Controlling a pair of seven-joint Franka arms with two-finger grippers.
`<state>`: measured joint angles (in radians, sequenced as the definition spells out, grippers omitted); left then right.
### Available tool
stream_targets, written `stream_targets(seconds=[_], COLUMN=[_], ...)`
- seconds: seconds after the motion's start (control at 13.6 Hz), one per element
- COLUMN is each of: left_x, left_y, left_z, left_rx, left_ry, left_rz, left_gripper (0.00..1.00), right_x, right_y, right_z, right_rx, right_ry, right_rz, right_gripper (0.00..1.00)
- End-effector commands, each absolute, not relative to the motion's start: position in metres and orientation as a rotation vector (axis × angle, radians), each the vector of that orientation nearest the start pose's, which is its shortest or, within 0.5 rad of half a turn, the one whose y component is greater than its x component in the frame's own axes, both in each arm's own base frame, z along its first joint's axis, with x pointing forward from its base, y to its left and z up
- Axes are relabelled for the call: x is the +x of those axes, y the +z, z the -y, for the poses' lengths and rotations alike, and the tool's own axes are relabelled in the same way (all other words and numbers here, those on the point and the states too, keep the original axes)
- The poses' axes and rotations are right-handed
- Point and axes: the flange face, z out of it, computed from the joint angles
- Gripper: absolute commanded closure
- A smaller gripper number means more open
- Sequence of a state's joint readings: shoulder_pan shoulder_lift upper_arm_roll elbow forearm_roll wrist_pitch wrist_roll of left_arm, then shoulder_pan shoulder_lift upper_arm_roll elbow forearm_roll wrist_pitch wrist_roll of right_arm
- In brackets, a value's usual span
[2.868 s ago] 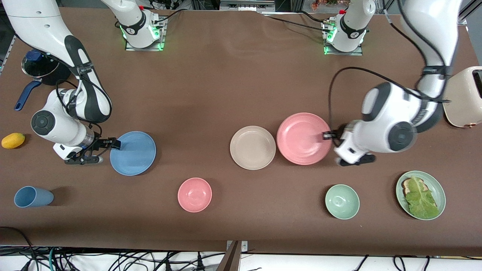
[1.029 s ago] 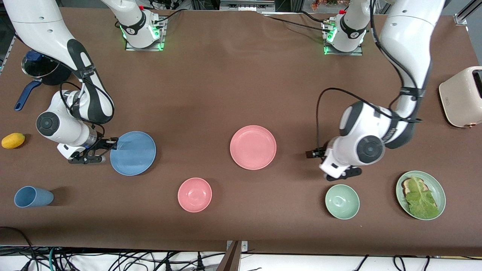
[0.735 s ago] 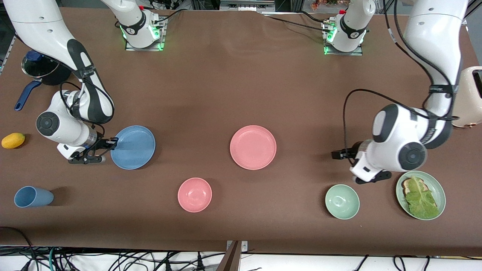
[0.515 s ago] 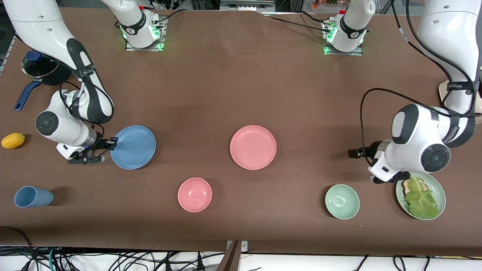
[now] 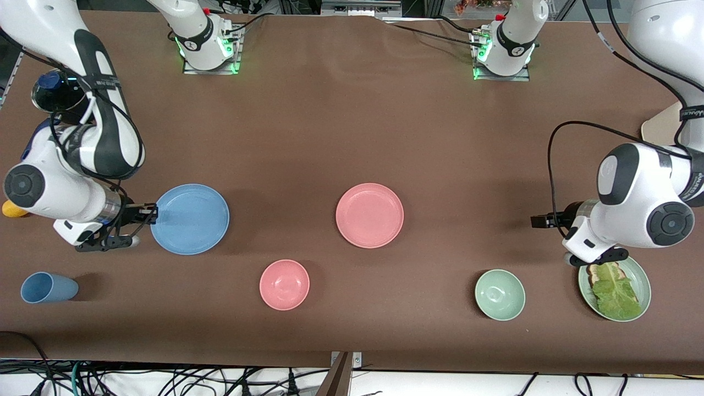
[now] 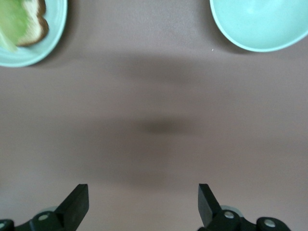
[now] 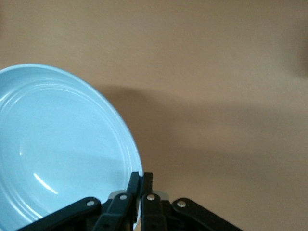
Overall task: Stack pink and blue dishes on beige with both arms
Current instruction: 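Carry the blue plate with the right gripper onto the pink plate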
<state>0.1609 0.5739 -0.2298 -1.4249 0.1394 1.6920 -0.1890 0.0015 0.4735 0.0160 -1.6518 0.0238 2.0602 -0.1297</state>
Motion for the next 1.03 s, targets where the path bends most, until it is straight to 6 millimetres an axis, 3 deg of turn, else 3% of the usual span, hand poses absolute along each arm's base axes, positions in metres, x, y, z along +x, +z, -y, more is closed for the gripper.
stream_targets(seconds=[0.0, 0.22, 0.44, 0.51, 0.66, 0.96], left_x=[0.652, 0.629, 0.608, 0.604, 0.593, 0.584], left_y=[0.381, 0.434, 0.481, 0.493, 0.524, 0.551], left_z=[-0.019, -0.034, -0.032, -0.043, -0.033, -0.02], left_rx=[-3.029, -3.034, -3.09, -3.13, -3.137, -3.145], left_ry=[0.427, 0.337, 0.236, 0.206, 0.13, 0.057], left_rz=[-0.032, -0.01, 0.068, 0.124, 0.081, 0.055], left_gripper=[0.0, 0.0, 0.0, 0.0, 0.0, 0.0], right_x=[0.672, 0.664, 0.647, 0.638, 0.618, 0.582], right_y=[0.342, 0.35, 0.355, 0.356, 0.351, 0.32], right_z=[-0.052, -0.111, -0.189, -0.219, -0.281, -0.374], right_rx=[-3.026, -2.987, -2.956, -2.961, -2.964, -2.93], right_ry=[0.108, 0.122, 0.164, 0.163, 0.165, 0.133], right_rz=[0.171, 0.049, -0.127, -0.162, -0.251, -0.456], right_gripper=[1.0, 1.0, 1.0, 1.0, 1.0, 1.0])
